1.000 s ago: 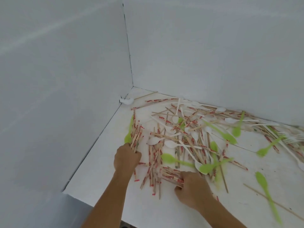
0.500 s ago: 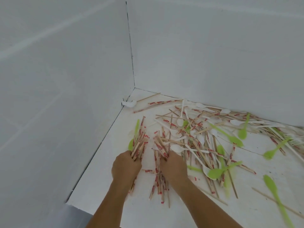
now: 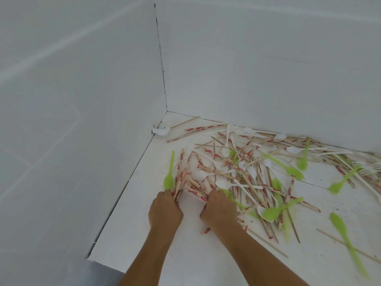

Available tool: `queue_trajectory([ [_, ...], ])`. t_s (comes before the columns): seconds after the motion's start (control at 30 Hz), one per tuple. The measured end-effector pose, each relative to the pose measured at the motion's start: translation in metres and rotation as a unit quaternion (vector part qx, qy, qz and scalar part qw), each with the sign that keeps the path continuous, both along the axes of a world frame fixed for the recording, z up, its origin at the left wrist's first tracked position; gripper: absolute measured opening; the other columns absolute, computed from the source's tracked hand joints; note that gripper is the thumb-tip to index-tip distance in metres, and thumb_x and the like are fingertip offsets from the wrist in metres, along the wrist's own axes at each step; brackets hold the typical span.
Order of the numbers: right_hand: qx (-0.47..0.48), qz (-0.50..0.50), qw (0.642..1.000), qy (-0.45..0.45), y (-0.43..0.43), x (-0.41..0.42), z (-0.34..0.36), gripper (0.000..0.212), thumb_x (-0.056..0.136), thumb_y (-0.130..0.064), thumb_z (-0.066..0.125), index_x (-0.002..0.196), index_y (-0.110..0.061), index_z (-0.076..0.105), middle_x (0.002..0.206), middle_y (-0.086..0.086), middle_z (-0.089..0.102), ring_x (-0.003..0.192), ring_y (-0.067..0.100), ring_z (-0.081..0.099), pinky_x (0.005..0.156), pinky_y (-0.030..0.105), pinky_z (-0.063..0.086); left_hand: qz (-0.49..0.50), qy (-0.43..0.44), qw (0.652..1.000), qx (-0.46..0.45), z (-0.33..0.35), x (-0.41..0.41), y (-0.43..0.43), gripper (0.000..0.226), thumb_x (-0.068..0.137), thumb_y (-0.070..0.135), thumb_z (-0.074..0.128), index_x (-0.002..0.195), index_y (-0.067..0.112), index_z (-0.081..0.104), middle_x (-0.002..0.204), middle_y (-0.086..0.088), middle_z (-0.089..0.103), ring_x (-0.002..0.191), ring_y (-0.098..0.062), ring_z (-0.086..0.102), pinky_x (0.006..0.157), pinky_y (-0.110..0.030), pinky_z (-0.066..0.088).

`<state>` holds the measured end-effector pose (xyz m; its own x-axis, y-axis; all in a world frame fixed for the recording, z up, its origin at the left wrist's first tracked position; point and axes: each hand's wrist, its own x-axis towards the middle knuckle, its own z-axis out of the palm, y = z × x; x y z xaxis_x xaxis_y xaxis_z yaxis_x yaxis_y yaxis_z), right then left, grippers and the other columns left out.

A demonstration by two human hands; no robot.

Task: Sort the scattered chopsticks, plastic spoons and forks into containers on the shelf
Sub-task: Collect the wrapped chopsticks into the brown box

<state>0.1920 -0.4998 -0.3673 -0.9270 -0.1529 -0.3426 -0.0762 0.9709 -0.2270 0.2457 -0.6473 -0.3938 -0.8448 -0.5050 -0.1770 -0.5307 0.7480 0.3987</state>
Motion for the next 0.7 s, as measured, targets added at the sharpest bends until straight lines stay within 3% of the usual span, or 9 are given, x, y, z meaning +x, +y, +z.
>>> queue_trajectory([
  [0.2,0.002,-0.002,1.0,0.008,0.007,-0.005,-0.002,0.016,0.093,-0.026,0.059,0.101,-0.02,0.047,0.082,-0.005,0.044,0.082,0.02,0.055,0.066,0.03,0.045,0.004,-0.063,0.998,0.031,0.006,-0.018,-0.003,0.031,0.083,0.021,0.066,0.11,0.013,0.054,0.101,-0.005,0.064,0.092,-0.027,0.065,0.067,-0.031,0.047],
  [0.33,0.009,-0.016,1.0,-0.006,0.016,-0.013,0.0,0.026,0.087,-0.016,0.061,0.112,-0.02,0.052,0.09,-0.004,0.049,0.083,0.019,0.051,0.067,0.03,0.045,0.009,-0.07,0.997,0.02,0.007,-0.022,-0.004,0.032,0.086,0.023,0.065,0.114,0.013,0.056,0.103,-0.004,0.063,0.097,-0.026,0.065,0.068,-0.03,0.044],
  [0.47,-0.003,-0.039,0.999,-0.01,0.017,-0.01,0.0,0.032,0.084,-0.01,0.061,0.112,-0.02,0.051,0.096,-0.003,0.055,0.09,0.021,0.06,0.071,0.031,0.051,0.012,-0.063,0.998,-0.017,0.007,-0.02,0.004,0.036,0.091,0.029,0.064,0.122,0.012,0.056,0.114,-0.006,0.055,0.109,-0.025,0.058,0.073,-0.032,0.046],
  [0.7,-0.029,-0.066,0.997,-0.015,0.018,-0.007,0.008,0.017,0.081,-0.016,0.058,0.096,-0.021,0.056,0.092,-0.003,0.055,0.081,0.02,0.058,0.066,0.03,0.051,0.016,-0.085,0.996,0.002,0.019,-0.024,-0.001,0.037,0.085,0.017,0.067,0.119,0.012,0.053,0.112,-0.007,0.061,0.103,-0.026,0.064,0.075,-0.03,0.048],
])
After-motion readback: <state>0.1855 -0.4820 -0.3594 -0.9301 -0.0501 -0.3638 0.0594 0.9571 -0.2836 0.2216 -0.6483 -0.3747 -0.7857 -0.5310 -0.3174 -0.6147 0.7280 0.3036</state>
